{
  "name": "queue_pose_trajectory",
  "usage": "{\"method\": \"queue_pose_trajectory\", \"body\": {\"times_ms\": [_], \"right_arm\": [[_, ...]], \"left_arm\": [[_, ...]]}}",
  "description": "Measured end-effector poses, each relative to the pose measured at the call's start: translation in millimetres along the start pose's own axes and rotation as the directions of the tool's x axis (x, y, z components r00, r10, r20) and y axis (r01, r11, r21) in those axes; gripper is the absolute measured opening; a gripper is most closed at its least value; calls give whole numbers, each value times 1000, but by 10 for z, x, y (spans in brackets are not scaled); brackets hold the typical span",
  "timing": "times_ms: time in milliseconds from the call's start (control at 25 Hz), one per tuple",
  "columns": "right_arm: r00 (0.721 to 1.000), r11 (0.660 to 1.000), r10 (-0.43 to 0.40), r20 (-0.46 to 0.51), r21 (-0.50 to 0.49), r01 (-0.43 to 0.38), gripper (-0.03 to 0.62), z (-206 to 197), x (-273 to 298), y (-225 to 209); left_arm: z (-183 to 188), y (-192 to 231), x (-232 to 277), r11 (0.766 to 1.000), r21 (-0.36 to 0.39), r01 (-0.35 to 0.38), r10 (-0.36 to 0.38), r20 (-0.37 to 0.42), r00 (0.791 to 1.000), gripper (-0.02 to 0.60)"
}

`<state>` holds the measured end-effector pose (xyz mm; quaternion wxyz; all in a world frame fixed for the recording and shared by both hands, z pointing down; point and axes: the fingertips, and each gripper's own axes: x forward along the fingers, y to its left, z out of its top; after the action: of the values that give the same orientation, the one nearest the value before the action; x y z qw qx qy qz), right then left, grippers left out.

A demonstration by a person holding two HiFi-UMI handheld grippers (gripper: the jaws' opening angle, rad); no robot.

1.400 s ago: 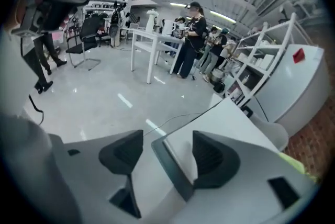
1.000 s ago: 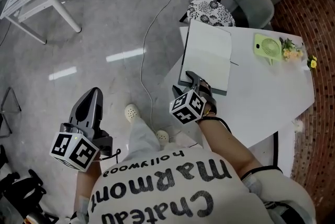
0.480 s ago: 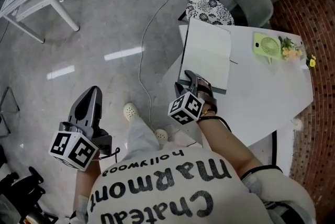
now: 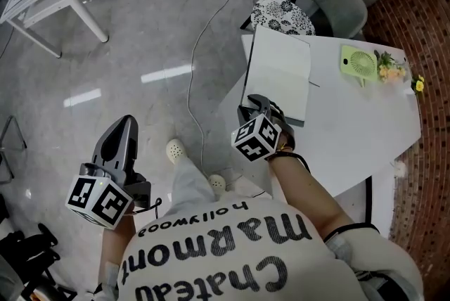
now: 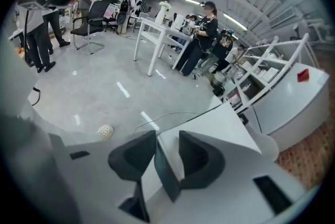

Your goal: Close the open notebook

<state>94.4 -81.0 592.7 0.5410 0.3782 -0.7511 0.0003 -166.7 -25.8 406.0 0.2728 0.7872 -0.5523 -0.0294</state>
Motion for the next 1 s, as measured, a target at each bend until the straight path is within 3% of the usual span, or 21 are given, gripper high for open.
{"method": "queue_pose_trajectory", "body": {"times_ms": [320, 1000], "right_arm": [[1000, 1000, 14, 16, 20, -15, 81, 43, -53, 37], [999, 994, 28, 38, 106, -32, 31, 140, -264, -100]], "left_arm": [[8, -30, -5, 1000, 3, 7, -7, 2, 1000, 2], [24, -45, 4, 1000, 1, 11, -11, 7, 1000, 2]]}}
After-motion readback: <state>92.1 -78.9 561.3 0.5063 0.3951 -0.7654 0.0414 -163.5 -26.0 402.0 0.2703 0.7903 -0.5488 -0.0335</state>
